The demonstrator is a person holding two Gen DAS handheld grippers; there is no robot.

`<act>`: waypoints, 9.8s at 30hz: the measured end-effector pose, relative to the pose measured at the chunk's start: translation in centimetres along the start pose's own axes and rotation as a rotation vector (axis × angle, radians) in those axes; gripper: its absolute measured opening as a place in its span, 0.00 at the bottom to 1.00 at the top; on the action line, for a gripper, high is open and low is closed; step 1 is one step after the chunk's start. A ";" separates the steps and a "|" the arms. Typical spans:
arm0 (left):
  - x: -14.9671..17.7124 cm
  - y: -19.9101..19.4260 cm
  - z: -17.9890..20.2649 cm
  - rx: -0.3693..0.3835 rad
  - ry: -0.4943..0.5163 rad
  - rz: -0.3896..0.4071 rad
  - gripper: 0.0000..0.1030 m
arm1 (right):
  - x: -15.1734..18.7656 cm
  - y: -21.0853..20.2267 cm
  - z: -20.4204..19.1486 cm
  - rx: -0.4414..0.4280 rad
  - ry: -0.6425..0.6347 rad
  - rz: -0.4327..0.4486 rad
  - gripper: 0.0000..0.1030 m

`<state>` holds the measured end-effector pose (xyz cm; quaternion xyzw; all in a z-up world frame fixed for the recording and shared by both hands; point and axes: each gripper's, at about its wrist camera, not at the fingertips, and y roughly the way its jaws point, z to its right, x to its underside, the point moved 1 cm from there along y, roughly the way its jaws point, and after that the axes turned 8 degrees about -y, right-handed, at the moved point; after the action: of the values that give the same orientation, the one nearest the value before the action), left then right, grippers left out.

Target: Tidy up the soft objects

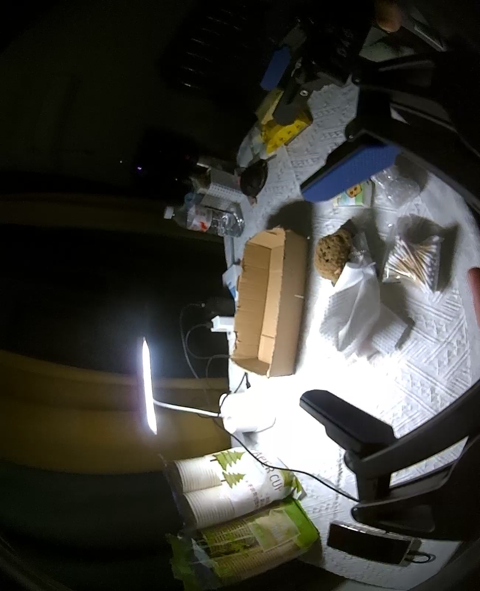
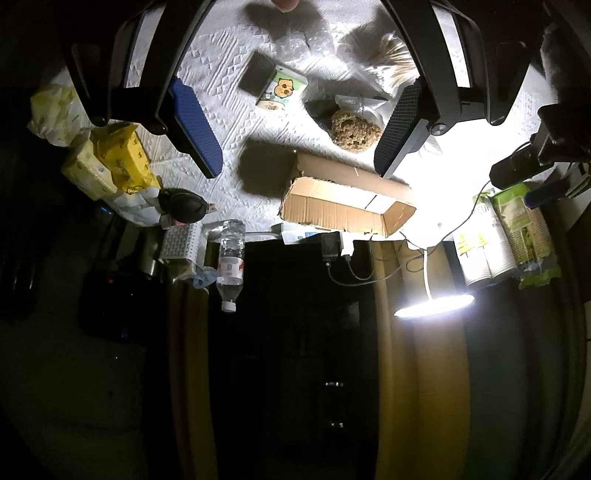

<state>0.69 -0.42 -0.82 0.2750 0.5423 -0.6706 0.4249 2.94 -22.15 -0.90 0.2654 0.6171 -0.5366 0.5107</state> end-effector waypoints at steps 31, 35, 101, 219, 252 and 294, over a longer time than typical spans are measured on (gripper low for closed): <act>0.1 -0.6 0.5 -0.002 0.018 0.007 0.99 | 0.4 -0.3 0.2 -0.001 0.003 -0.003 0.84; 0.2 -0.6 0.7 -0.005 0.029 0.010 0.99 | 0.5 -0.3 0.2 0.000 0.007 -0.003 0.84; 14.3 13.9 3.5 -0.088 0.162 -0.469 0.77 | 13.6 10.5 1.3 -0.305 0.031 -0.362 0.84; -1.3 19.0 0.3 0.135 -0.006 -0.211 0.72 | -0.7 16.5 3.0 -0.240 0.021 -0.172 0.68; 6.4 16.8 3.0 0.129 0.085 -0.326 0.83 | 10.6 16.2 3.5 -0.229 0.135 -0.369 0.68; 6.0 20.1 5.6 0.062 0.161 -0.354 0.62 | 10.2 16.9 5.4 -0.260 0.090 -0.308 0.36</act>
<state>15.74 -8.42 -14.31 0.2409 0.5935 -0.7271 0.2469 16.11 -24.67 -16.34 0.1234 0.7367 -0.5119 0.4243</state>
